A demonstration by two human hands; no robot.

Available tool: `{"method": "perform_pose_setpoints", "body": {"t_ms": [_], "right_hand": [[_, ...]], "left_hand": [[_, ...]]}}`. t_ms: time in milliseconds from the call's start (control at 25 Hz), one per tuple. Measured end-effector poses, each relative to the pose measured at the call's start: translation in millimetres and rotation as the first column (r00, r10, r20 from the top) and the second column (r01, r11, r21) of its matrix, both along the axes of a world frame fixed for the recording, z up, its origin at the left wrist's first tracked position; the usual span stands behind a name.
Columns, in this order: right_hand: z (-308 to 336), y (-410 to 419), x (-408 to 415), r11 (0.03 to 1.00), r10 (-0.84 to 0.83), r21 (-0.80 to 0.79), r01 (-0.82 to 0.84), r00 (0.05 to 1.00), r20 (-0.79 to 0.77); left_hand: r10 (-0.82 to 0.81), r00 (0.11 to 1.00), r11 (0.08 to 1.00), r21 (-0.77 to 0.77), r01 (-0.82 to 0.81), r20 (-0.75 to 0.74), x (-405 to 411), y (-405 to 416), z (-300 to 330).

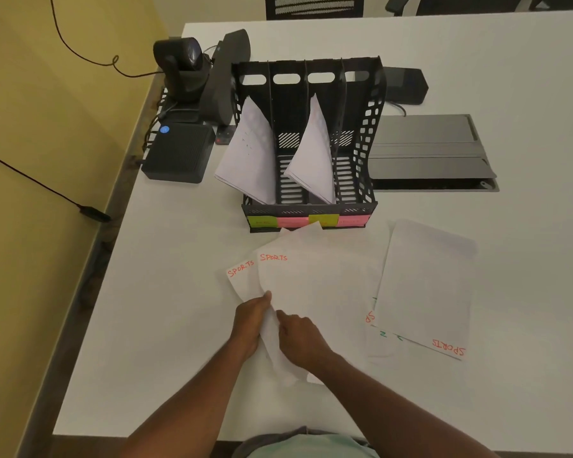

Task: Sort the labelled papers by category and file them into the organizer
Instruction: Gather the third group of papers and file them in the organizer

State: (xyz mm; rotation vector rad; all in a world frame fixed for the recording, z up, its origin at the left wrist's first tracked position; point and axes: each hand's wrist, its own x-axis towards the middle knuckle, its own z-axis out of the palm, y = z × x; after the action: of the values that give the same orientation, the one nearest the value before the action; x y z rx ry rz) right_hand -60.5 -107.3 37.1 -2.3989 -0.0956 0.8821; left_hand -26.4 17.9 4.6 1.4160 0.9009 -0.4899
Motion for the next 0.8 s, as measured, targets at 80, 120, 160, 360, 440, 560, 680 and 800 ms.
{"method": "perform_pose_setpoints", "body": {"t_ms": [80, 120, 160, 360, 440, 560, 680, 800], "right_hand": [[-8.1, -4.4, -4.8, 0.991, 0.000, 0.133, 0.014, 0.995, -0.104], [-9.7, -9.0, -6.8, 0.976, -0.049, 0.203, 0.081, 0.986, -0.160], [-13.1, -16.0, -6.6, 0.948, -0.172, 0.242, 0.206, 0.973, -0.156], [-27.0, -87.3, 21.7, 0.489, -0.867, -0.077, 0.869, 0.494, 0.062], [-33.5, -107.8, 25.2, 0.490, -0.870, -0.194, 0.850, 0.489, -0.060], [-48.7, -114.9, 21.7, 0.526, -0.843, -0.091, 0.845, 0.504, -0.189], [-59.4, -111.8, 16.4, 0.491, -0.841, 0.094, 0.866, 0.499, -0.209], [-45.6, -104.1, 22.3, 0.561, -0.769, 0.252, 0.789, 0.609, -0.194]], "left_hand": [[-0.078, 0.997, 0.994, 0.076, 0.076, 0.020, -0.8, -2.2, -3.9], [-0.125, 0.991, 0.987, 0.111, 0.120, 0.042, -1.2, -1.9, -5.5], [-0.156, 0.986, 0.980, 0.136, 0.147, 0.059, -0.7, -1.1, -5.4], [-0.073, 0.997, 0.994, 0.081, 0.072, 0.016, 4.6, 10.0, -3.3], [-0.025, 1.000, 1.000, 0.018, 0.025, -0.008, 5.4, 13.4, -4.8], [-0.016, 0.998, 1.000, -0.020, 0.015, -0.058, 4.9, 20.5, -7.7], [-0.070, 0.997, 0.995, -0.080, 0.066, -0.045, 4.3, 26.1, -5.3], [-0.191, 0.981, 0.981, 0.044, 0.190, 0.031, 8.2, 29.6, -5.5]]}}
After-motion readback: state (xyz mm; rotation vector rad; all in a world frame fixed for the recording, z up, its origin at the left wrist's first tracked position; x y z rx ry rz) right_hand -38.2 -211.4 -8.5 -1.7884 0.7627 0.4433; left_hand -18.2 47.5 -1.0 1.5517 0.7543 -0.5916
